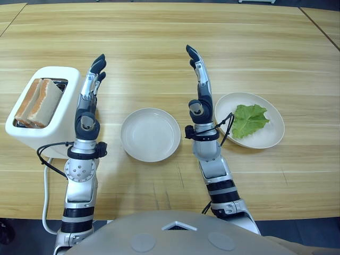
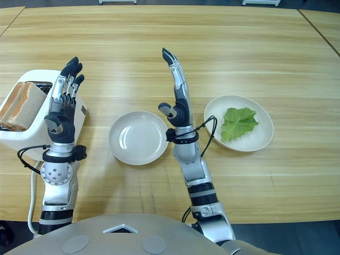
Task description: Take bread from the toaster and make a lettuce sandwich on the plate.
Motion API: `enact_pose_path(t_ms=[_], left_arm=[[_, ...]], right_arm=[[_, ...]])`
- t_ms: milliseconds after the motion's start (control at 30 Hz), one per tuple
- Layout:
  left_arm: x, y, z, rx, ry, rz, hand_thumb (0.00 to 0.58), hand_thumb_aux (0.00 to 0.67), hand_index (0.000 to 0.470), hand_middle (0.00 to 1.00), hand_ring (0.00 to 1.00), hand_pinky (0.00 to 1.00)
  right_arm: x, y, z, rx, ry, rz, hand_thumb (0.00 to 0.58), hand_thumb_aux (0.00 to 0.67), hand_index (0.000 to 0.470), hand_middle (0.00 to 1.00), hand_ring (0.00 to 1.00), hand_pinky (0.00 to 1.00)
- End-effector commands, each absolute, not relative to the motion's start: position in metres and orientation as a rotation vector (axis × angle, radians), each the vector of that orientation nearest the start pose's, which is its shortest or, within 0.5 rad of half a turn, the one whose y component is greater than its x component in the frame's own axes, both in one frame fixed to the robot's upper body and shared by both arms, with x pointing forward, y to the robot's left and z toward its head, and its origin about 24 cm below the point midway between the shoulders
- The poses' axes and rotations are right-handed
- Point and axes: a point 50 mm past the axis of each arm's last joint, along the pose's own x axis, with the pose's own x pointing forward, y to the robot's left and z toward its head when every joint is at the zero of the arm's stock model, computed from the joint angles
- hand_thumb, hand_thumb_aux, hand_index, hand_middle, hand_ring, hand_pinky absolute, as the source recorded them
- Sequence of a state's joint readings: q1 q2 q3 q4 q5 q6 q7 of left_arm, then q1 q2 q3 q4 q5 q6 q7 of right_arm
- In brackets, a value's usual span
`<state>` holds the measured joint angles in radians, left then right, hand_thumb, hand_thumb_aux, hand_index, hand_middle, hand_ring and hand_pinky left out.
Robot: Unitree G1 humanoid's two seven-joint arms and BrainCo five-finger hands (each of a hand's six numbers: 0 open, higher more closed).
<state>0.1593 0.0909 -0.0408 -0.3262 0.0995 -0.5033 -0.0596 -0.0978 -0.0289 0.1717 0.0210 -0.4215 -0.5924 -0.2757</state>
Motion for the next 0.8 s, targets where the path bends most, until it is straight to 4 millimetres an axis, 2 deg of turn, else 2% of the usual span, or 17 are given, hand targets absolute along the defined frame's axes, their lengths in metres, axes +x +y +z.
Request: enact_pose_path(t_ms=[33,333,400,467,567,667,700,733,800], left_arm=[[0.201,0.15,0.124,0.208,-0.661,-0.112,0.0,0.0,0.0,0.0,0.0,0.0],[0.201,0.152,0.126,0.219,-0.671,-0.089,0.0,0.0,0.0,0.0,0.0,0.0],[0.198,0.158,0.142,0.249,-0.733,-0.061,0.0,0.0,0.0,0.0,0.0,0.0],[0.191,0.173,0.171,0.321,-0.836,-0.016,0.0,0.0,0.0,0.0,0.0,0.0],[0.181,0.202,0.206,0.537,-0.923,0.048,0.0,0.0,0.0,0.0,0.0,0.0],[0.172,0.238,0.225,0.874,-0.864,0.151,0.0,0.0,0.0,0.0,0.0,0.0],[0.17,0.248,0.226,0.983,-0.807,0.179,0.0,0.0,0.0,0.0,0.0,0.0],[0.17,0.262,0.222,1.138,-0.697,0.198,0.0,0.0,0.0,0.0,0.0,0.0],[0.17,0.285,0.21,1.32,-0.479,0.2,0.0,0.0,0.0,0.0,0.0,0.0]], right_arm=[[0.246,-0.097,0.11,-0.301,-0.728,0.055,0.0,0.0,0.0,0.0,0.0,0.0],[0.245,-0.097,0.109,-0.301,-0.725,0.055,0.0,0.0,0.0,0.0,0.0,0.0],[0.245,-0.098,0.109,-0.301,-0.726,0.054,0.0,0.0,0.0,0.0,0.0,0.0],[0.245,-0.098,0.11,-0.302,-0.726,0.055,0.0,0.0,0.0,0.0,0.0,0.0],[0.245,-0.098,0.109,-0.302,-0.726,0.053,0.0,0.0,0.0,0.0,0.0,0.0],[0.245,-0.097,0.109,-0.304,-0.726,0.056,0.0,0.0,0.0,0.0,0.0,0.0],[0.245,-0.097,0.109,-0.304,-0.725,0.057,0.0,0.0,0.0,0.0,0.0,0.0],[0.245,-0.097,0.109,-0.305,-0.725,0.058,0.0,0.0,0.0,0.0,0.0,0.0],[0.246,-0.097,0.108,-0.307,-0.725,0.057,0.0,0.0,0.0,0.0,0.0,0.0]])
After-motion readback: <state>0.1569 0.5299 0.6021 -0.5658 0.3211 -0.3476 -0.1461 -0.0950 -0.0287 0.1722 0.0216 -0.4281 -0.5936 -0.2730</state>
